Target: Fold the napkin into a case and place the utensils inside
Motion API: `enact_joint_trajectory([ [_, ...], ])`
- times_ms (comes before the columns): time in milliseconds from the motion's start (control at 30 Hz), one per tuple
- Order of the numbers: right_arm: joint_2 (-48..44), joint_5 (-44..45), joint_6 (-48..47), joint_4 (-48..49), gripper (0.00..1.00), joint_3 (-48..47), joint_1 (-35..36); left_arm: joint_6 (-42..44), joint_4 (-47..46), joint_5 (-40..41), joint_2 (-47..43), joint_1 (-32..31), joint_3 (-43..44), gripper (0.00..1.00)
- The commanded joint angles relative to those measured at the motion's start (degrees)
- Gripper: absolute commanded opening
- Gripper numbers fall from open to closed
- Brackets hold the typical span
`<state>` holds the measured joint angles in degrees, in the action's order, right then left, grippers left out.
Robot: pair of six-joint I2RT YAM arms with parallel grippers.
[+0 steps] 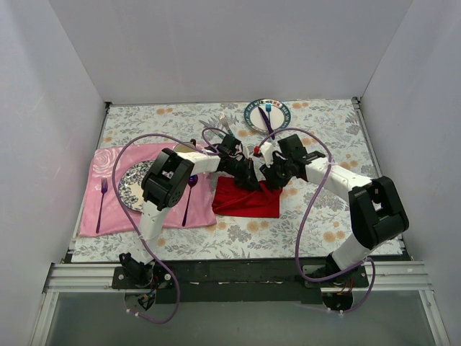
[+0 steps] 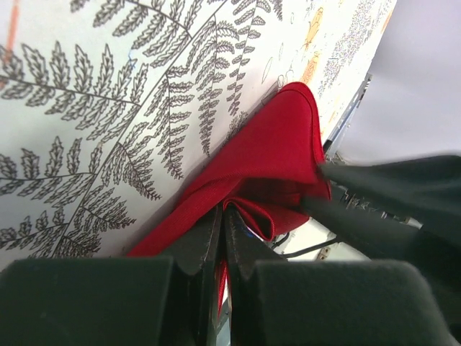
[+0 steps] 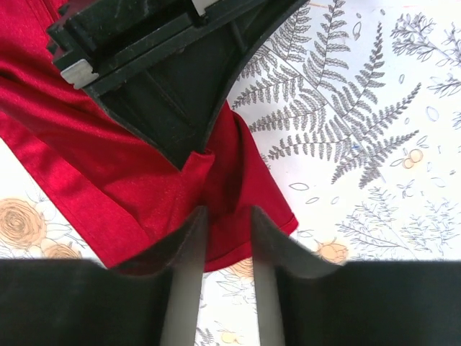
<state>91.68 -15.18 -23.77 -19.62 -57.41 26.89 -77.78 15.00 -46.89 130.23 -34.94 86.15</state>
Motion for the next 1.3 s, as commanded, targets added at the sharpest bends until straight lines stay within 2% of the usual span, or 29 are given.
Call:
enact_joint_trajectory([
  [0, -2.1, -0.7, 1.8, -0.7, 0.46, -3.3, -0.5, 1.8, 3.5, 4.1, 0.9, 0.3, 0.7, 0.0],
  [33, -2.1, -0.9, 2.2, -0.9, 0.52, -3.6, -0.5, 1.8, 3.5, 4.0, 1.1, 0.3, 0.7, 0.0],
  [67, -2.3, -1.3, 2.8, -0.8, 0.66, -3.8, -0.5, 1.8, 3.6, 3.9, 1.2, 0.3, 0.7, 0.0],
  [167, -1.8, -1.6, 4.1, -0.4, 0.74, -4.1, -0.4, 1.9, 3.6, 3.9, 1.1, 0.4, 0.8, 0.0],
  [267, -1.2, -2.7, 4.5, -0.5, 0.75, -4.6, -0.4, 2.1, 4.1, 3.8, 1.4, 0.3, 1.0, 0.0],
  [667, 3.2, 2.1, 3.8, 0.6, 0.75, -4.6, 2.3, 2.2, 4.4, 3.2, 1.7, 0.3, 1.7, 0.0],
  [733, 3.5, 3.3, 3.1, 0.7, 0.71, -4.3, 2.5, 2.3, 4.3, 3.1, 1.8, 0.4, 1.8, 0.0],
  [967, 4.3, 4.1, 2.7, 1.0, 0.34, -3.7, 2.5, 2.3, 4.3, 2.9, 1.9, 0.4, 1.8, 0.0],
  [1033, 4.8, 4.1, 2.7, 0.9, 0.35, -3.8, 2.5, 2.3, 4.3, 2.9, 2.0, 0.3, 1.9, 0.0],
  [1067, 4.8, 4.1, 2.8, 0.8, 0.43, -3.9, 2.5, 2.3, 4.4, 2.9, 2.1, 0.4, 1.9, 0.0],
  [1100, 4.7, 3.9, 2.9, 0.7, 0.46, -4.1, 2.5, 2.3, 4.3, 2.8, 2.1, 0.3, 1.8, 0.0],
  [1133, 4.2, 3.3, 3.0, 0.6, 0.48, -4.3, 2.5, 2.3, 4.4, 2.9, 2.0, 0.3, 1.8, 0.0],
  [1200, 3.8, 2.9, 2.9, 0.1, 0.43, -4.5, 2.5, 2.3, 4.5, 2.9, 2.0, 0.4, 1.7, 0.0],
  [1267, 3.6, 2.3, 2.9, -0.3, 0.5, -5.1, 2.5, 2.3, 4.4, 2.9, 2.1, 0.4, 1.7, 0.0],
])
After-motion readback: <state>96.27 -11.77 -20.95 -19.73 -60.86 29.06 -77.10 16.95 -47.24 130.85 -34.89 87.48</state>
